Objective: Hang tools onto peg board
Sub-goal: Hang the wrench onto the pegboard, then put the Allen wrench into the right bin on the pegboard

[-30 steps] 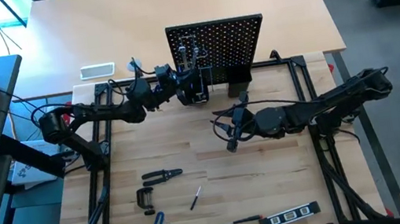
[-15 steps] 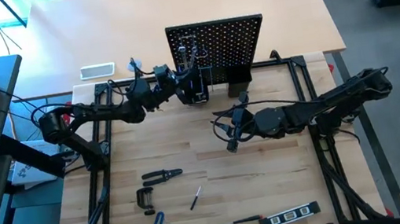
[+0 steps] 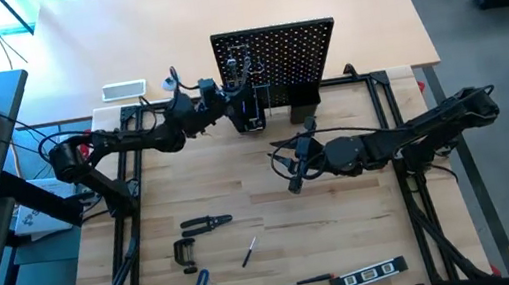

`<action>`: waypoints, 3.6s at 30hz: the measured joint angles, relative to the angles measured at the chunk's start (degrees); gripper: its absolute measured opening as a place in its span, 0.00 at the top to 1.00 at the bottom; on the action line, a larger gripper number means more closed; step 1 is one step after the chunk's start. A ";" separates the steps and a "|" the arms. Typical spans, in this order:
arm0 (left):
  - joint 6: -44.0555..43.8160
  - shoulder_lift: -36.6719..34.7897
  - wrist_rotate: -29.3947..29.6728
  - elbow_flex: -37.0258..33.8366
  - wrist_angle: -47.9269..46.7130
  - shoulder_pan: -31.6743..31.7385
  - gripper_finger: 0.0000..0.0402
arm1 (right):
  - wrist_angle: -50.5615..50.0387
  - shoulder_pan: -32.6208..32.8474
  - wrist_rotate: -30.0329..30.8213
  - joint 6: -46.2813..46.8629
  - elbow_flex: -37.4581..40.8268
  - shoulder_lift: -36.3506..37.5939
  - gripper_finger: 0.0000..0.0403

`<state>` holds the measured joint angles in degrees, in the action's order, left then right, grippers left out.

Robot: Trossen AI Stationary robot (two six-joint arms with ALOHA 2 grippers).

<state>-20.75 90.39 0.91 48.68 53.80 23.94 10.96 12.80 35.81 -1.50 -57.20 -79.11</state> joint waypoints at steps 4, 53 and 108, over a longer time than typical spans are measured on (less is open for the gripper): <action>0.00 0.00 -0.20 0.87 -0.57 -0.02 0.92 | 0.00 0.00 0.00 0.09 0.01 0.00 0.71; 21.15 -14.93 -4.07 -3.08 -68.80 -28.55 0.64 | -23.04 11.01 -8.33 24.56 6.43 -1.42 0.71; 15.08 -14.60 10.12 -23.49 -36.13 -49.33 0.64 | -83.93 -4.93 -27.32 23.54 6.29 -8.48 0.71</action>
<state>-5.67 75.79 11.03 25.19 17.67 -25.39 -72.97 7.87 8.49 22.05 -50.91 -87.59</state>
